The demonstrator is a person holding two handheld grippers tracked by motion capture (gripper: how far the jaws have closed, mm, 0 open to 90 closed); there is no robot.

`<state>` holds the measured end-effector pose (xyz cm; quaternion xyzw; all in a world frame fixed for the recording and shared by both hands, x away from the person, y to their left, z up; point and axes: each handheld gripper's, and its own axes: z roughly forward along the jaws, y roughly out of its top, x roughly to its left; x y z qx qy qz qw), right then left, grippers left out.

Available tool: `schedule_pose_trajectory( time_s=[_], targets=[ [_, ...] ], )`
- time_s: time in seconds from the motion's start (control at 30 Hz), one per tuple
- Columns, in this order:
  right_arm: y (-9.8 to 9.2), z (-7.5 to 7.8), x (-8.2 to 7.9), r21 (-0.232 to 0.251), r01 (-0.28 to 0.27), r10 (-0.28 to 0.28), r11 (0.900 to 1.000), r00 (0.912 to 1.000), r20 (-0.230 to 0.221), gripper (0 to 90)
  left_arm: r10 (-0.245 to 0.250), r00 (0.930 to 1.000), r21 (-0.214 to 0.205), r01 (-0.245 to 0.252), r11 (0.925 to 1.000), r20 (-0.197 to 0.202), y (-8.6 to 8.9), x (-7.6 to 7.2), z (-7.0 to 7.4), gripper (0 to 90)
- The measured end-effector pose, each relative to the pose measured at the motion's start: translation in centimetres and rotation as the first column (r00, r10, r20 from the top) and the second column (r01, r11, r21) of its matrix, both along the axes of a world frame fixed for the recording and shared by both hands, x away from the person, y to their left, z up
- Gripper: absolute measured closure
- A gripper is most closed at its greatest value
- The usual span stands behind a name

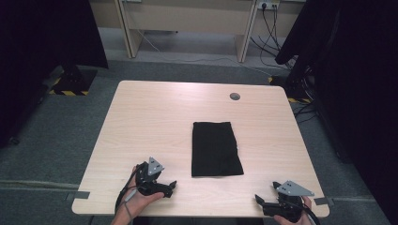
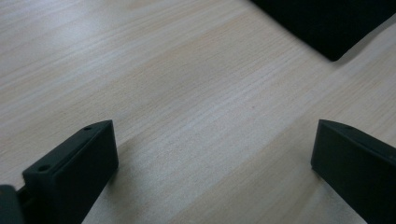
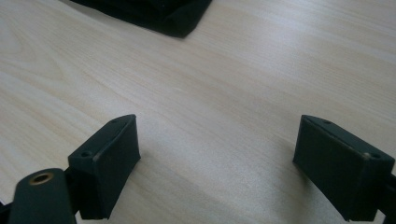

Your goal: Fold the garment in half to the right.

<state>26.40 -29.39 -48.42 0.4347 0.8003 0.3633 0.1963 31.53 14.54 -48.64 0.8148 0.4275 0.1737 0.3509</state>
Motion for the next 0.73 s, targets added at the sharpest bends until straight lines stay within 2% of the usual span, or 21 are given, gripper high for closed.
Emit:
schedule_pose_trajectory(
  time_s=[0.73],
  targets=[
    [0.14,-0.14,-0.34,0.006,-0.006,0.006,1.0,0.9999,0.01,13.9,0.0,1.0,0.0,0.0,1.0,0.0,0.0,-0.01,0.0,0.0]
  ],
)
